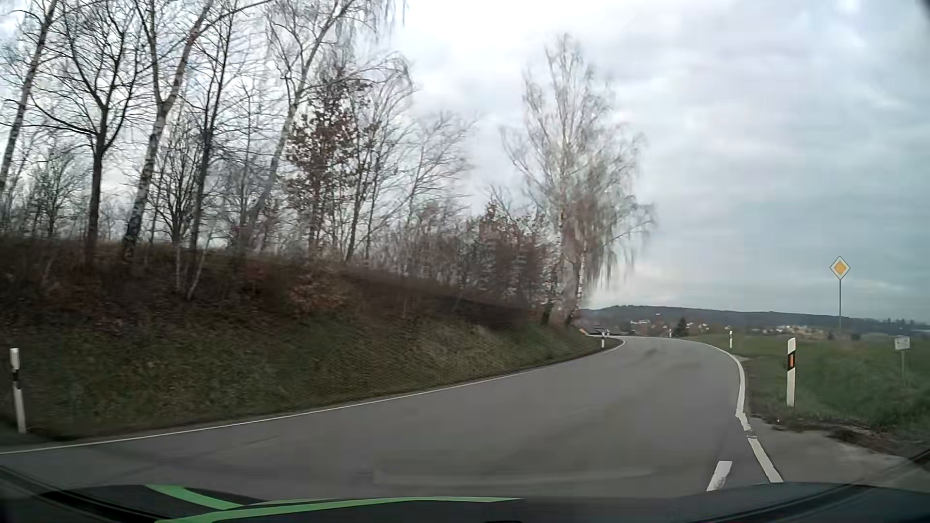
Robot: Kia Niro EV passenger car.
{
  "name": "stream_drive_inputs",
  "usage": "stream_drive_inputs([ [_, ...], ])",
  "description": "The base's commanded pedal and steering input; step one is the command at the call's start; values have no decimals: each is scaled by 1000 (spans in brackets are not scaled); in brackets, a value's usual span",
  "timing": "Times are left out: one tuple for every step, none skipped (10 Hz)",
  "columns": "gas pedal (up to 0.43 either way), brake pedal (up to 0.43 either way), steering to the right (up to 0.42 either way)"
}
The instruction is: Follow the waypoints while adhering to traffic rules and regulations
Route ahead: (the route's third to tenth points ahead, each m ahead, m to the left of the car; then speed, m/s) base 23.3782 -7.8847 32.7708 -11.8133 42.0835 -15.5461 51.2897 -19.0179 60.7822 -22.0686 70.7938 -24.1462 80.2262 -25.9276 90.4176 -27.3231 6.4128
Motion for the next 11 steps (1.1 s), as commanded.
stream_drive_inputs([
  [268, 0, 252],
  [268, 0, 241],
  [268, 0, 229],
  [287, 0, 216],
  [311, 0, 203],
  [311, 0, 189],
  [311, 0, 178],
  [319, 0, 164],
  [331, 0, 148],
  [350, 0, 134],
  [350, 0, 121],
])
